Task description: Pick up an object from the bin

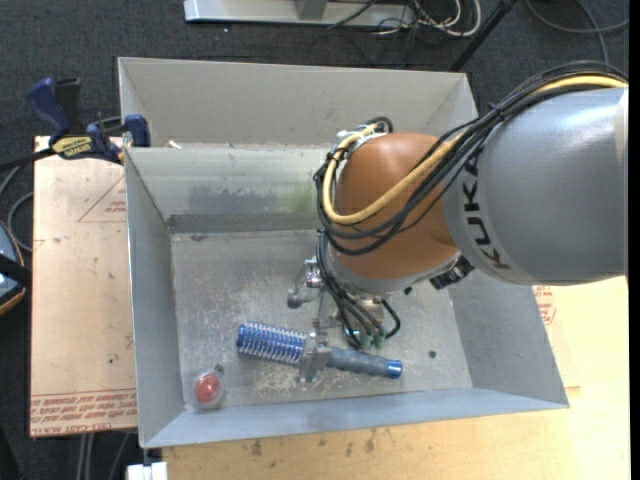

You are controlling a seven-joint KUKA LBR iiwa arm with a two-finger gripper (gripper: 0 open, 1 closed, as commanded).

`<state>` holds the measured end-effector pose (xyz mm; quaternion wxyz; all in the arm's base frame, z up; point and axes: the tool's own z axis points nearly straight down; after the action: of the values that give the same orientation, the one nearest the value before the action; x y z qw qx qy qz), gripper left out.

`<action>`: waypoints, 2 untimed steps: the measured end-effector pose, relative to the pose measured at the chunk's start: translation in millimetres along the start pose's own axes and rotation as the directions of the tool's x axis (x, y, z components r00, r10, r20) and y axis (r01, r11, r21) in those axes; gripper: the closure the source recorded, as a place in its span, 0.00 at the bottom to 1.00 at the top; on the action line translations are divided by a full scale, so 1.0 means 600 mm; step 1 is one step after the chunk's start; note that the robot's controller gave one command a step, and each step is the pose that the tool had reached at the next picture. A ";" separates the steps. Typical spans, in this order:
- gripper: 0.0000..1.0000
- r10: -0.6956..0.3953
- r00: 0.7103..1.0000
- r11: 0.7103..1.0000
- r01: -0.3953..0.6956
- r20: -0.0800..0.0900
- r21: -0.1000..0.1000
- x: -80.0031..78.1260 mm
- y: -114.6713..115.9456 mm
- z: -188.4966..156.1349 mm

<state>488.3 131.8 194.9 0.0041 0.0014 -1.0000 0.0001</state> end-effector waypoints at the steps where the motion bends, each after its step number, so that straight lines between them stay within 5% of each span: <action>1: 0.00 0.239 0.971 0.971 -0.239 0.011 -0.006 -0.051 -0.015 0.204; 2: 0.00 0.238 0.971 0.971 -0.238 0.008 -0.004 -0.053 -0.013 0.200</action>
Offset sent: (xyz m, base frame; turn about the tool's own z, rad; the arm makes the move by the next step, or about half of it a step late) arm 0.0270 -0.0104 -0.1249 0.2429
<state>518.9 123.9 74.9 -0.0001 -0.1185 -0.9930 -0.0012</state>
